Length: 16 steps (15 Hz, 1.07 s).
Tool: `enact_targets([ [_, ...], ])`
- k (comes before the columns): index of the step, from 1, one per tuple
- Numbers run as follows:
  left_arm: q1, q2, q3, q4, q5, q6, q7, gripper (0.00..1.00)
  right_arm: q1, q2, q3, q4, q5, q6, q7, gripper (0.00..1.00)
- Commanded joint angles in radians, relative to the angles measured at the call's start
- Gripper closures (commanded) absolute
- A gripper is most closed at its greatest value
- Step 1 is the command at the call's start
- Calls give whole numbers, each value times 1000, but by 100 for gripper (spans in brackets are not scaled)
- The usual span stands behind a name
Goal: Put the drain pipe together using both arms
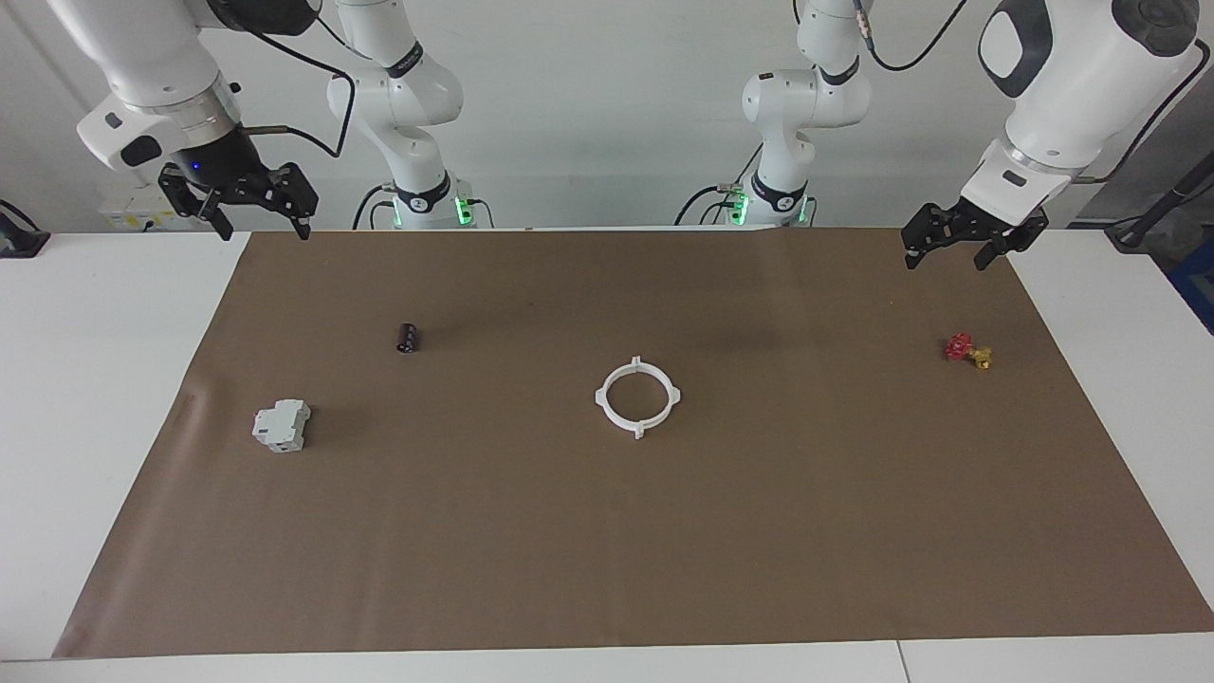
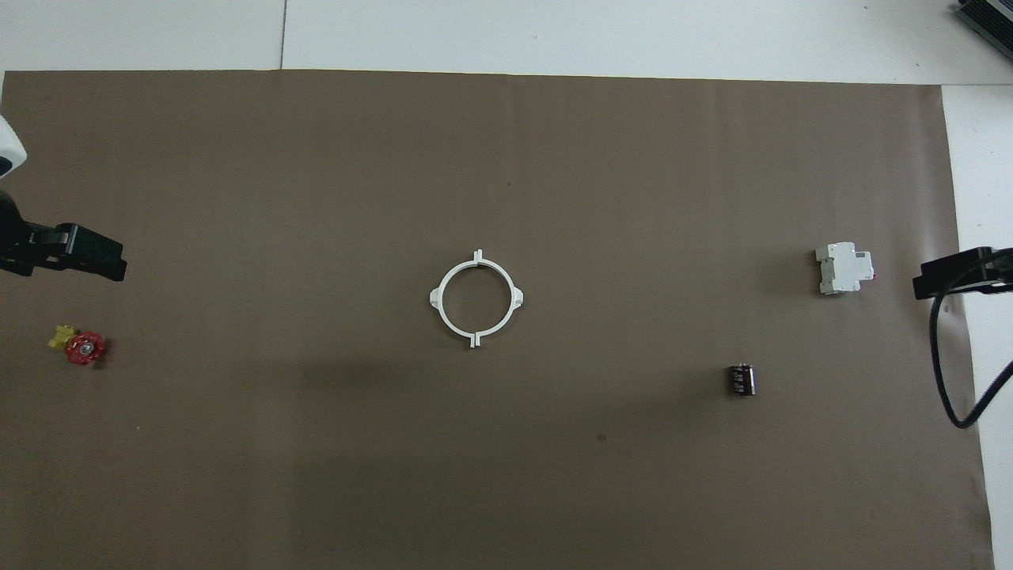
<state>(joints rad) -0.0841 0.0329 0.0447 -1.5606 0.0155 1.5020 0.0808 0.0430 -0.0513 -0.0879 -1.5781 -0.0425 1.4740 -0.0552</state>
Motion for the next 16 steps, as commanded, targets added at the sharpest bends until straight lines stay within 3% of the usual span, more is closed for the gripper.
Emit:
enact_targets([
  [1,-11,5,12,13,-11,0,7,0,-9,-7,5,-2,23,-9,5,0],
  [4,-10,-1,14,4,-11,20,11,0,-9,-7,5,-2,23,-9,5,0],
  [7,-8,-16,17,-55,-11,116,13,0,-9,-7,5,-2,23,-9,5,0],
  [16,-10,-13,14,-45,-11,103,10,0,-9,-7,5,-2,23,-9,5,0],
])
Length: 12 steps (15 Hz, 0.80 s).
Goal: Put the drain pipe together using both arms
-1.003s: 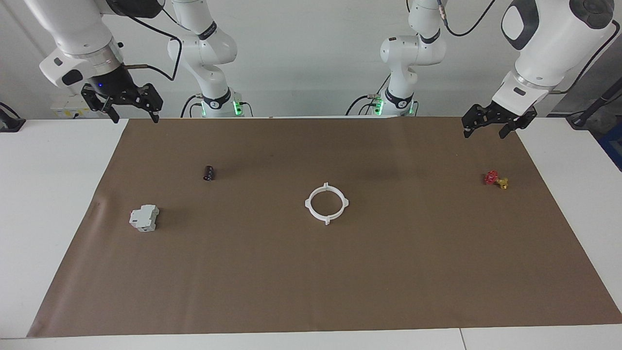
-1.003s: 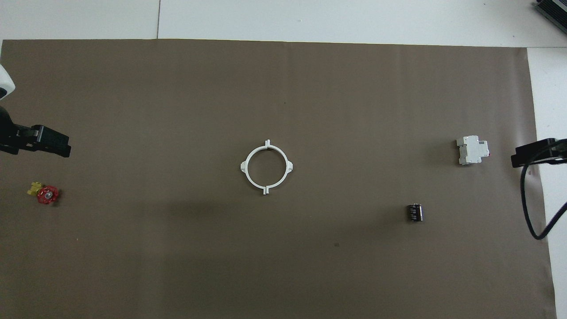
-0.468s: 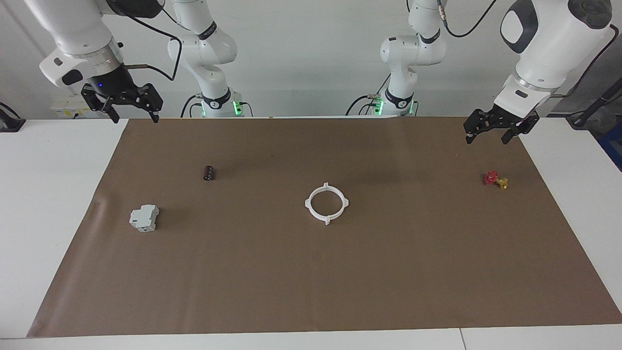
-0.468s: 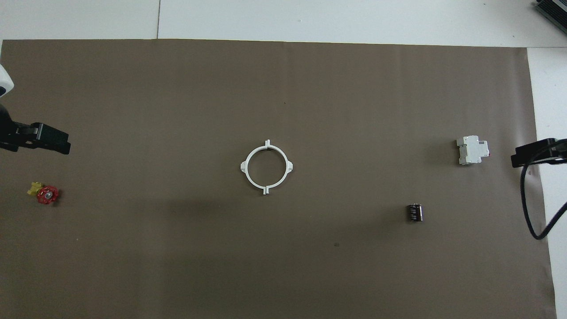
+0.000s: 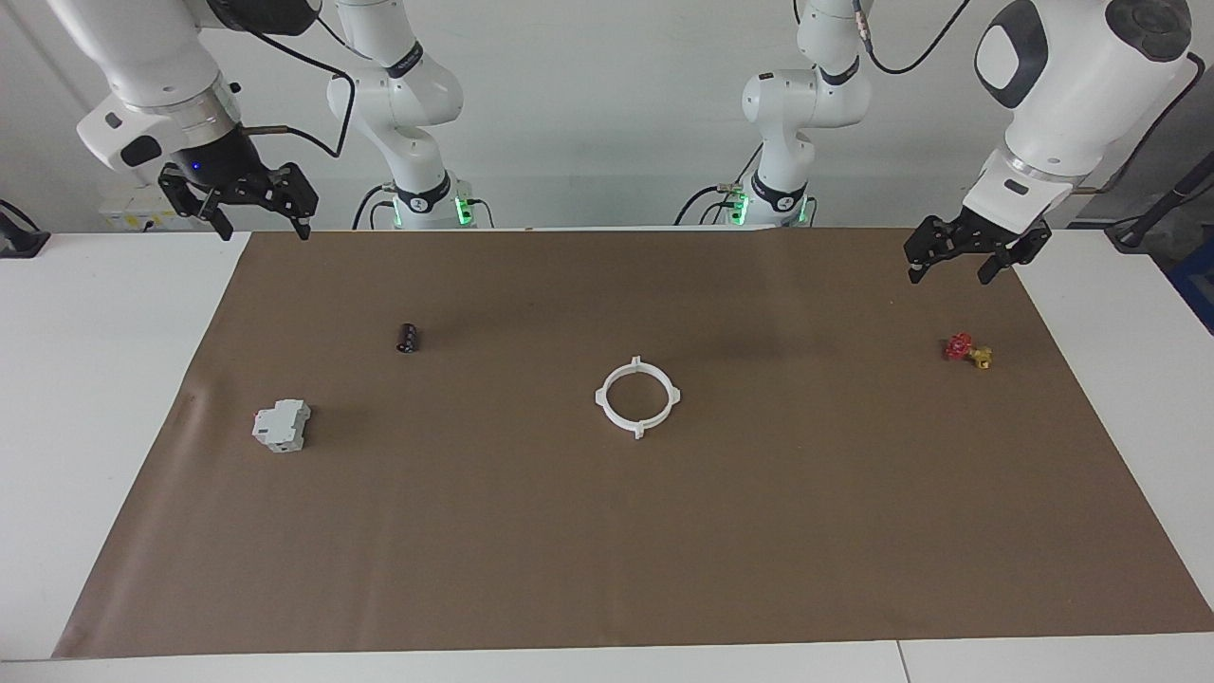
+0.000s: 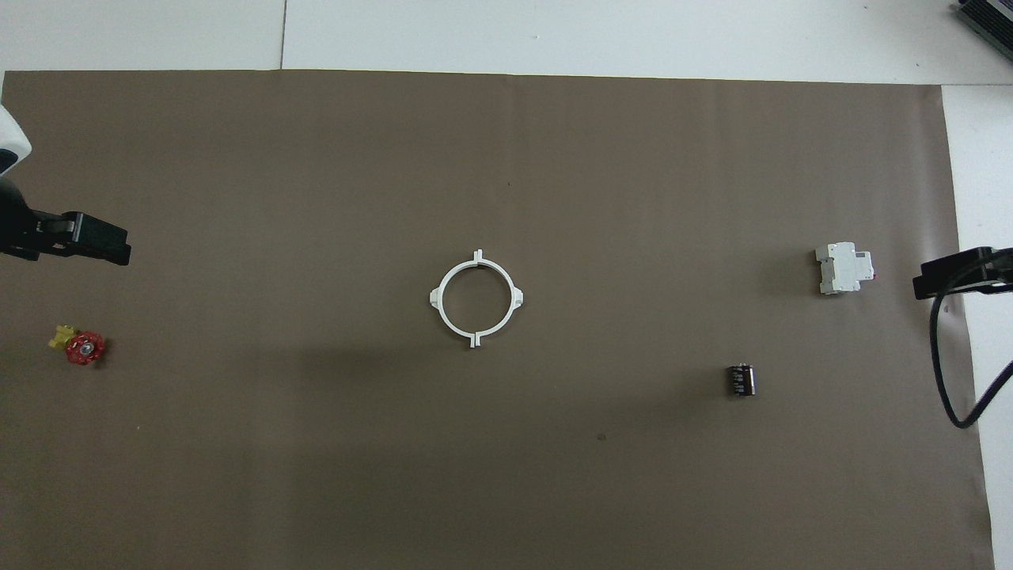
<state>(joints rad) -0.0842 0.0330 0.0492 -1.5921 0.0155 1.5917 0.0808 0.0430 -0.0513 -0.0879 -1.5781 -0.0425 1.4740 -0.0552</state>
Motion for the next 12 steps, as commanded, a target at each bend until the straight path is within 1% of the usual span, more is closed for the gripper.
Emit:
enact_targets([
  [1,-9,-13,9,-13,-11,11,8,0,-9,-7,5,-2,23,-9,5,0],
  [3,-9,-5,11,6,-11,-15,10,0,-9,-7,5,-2,23,-9,5,0],
  [12,-9,-2,9,23,-12,-24,10,0,-9,-7,5,-2,23,-9,5,0],
])
